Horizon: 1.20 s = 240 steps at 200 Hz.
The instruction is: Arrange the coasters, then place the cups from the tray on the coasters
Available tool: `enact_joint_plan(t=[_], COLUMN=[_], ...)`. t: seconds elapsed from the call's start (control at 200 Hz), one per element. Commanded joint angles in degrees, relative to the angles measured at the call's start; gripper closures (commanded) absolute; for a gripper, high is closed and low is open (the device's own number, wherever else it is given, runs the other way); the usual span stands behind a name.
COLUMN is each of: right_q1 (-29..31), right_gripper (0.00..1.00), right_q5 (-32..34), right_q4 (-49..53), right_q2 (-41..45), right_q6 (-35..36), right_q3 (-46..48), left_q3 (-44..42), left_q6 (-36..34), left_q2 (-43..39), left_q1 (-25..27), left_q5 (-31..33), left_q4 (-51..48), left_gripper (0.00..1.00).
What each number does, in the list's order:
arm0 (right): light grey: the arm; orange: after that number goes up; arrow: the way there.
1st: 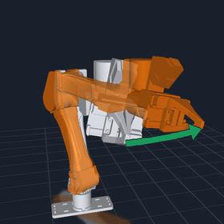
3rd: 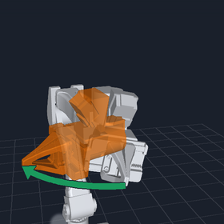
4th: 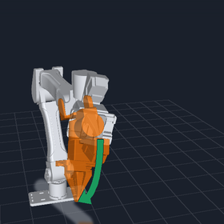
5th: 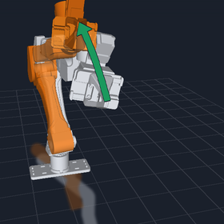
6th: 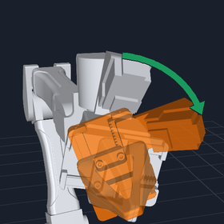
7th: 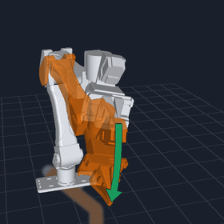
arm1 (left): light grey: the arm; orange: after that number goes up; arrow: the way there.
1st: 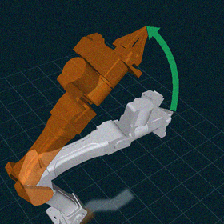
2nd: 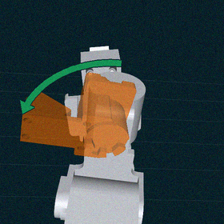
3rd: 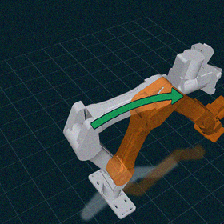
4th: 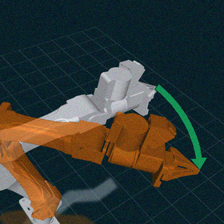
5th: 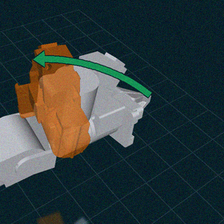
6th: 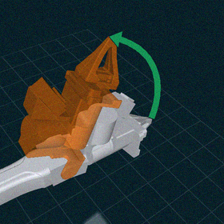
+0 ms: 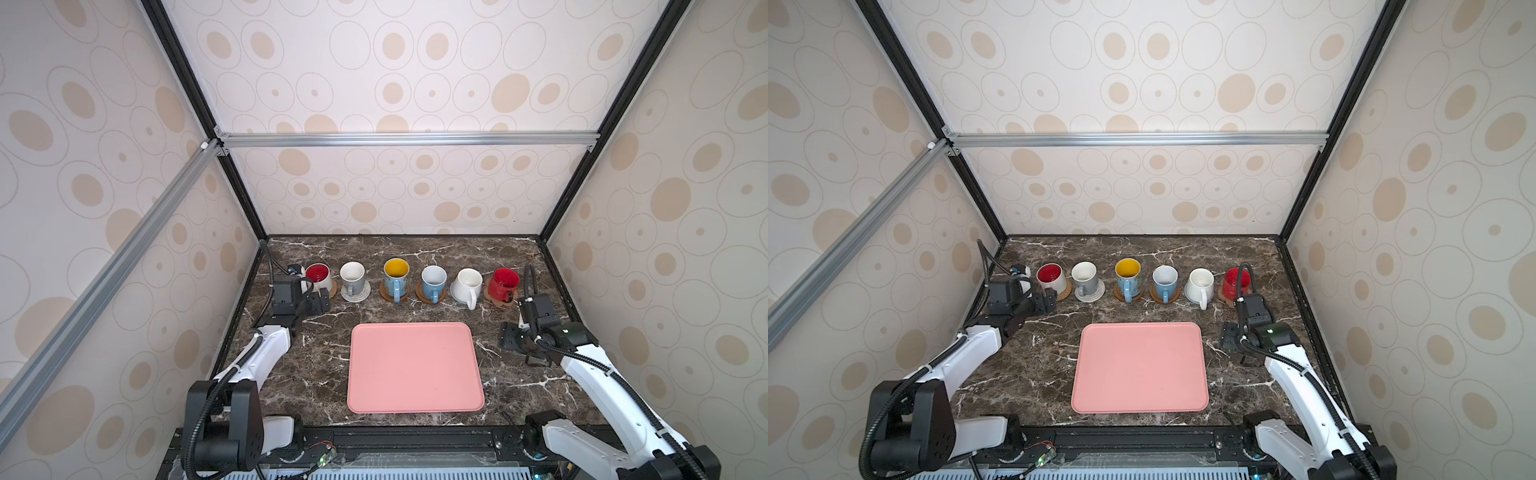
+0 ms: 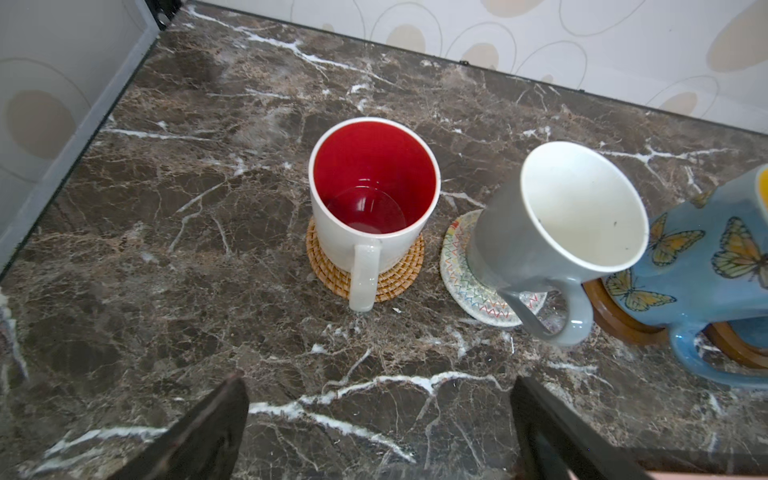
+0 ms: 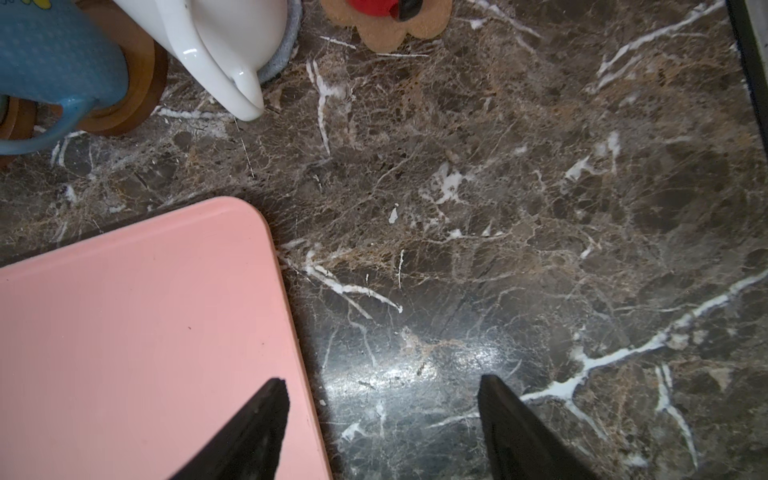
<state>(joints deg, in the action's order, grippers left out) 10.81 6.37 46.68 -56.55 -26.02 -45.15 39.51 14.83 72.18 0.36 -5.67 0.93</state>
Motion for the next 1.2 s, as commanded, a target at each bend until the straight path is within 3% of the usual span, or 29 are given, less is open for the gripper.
enact_joint_plan(t=[0.0, 0.13, 0.2, 0.335, 0.505, 0.605, 0.795, 0.92, 0.975, 1.196], right_q1=[-0.4, -0.4, -0.4, -0.4, -0.4, -0.4, -0.5, -2.1, -2.7, -3.7], right_gripper=[0.2, 0.13, 0.0, 0.01, 0.01, 0.01, 0.0, 0.01, 0.0, 0.0], right_q5=[1.8, 3.6, 5.2, 8.4, 14.1, 16.7, 22.6, 24.5, 23.2, 20.3], right_q4=[-0.3, -0.6, -1.1, -3.4, -10.4, -18.3, -48.9, -63.0, -58.7, -65.9], right_q2=[0.5, 1.4, 1.9, 3.4, 6.2, 8.4, 11.3, 4.8, 1.3, -14.0], right_q6=[0.0, -0.3, -0.8, -1.2, 1.9, 6.1, 18.4, 19.4, 18.2, 21.1], right_q3=[0.8, 1.2, 1.9, 3.7, 8.0, 11.9, 26.2, 31.4, 28.0, 21.3], left_q3=[-2.2, -6.0, -8.7, -16.5, -29.1, -33.8, -29.0, -27.9, -27.5, -25.7], left_q6=[1.3, 1.3, 1.3, 0.0, -3.1, -3.7, -7.3, -8.1, -8.5, -9.7], left_q2=[-3.6, -7.2, -9.0, -11.6, -13.0, -11.3, -4.2, 0.4, 2.2, 6.4], left_q1=[-0.4, -0.4, -0.4, -0.4, -0.4, -0.4, -0.4, -0.4, -0.4, -0.4], left_q5=[2.0, 4.4, 7.1, 13.1, 18.7, 22.5, 20.9, 20.7, 20.4, 19.1], left_q4=[4.9, 8.9, 11.6, 21.6, 41.2, 49.6, 48.7, 54.8, 56.8, 60.7], left_gripper=[0.0, 0.0, 0.0, 0.0, 0.0, 0.0, 0.0, 0.0, 0.0, 0.0])
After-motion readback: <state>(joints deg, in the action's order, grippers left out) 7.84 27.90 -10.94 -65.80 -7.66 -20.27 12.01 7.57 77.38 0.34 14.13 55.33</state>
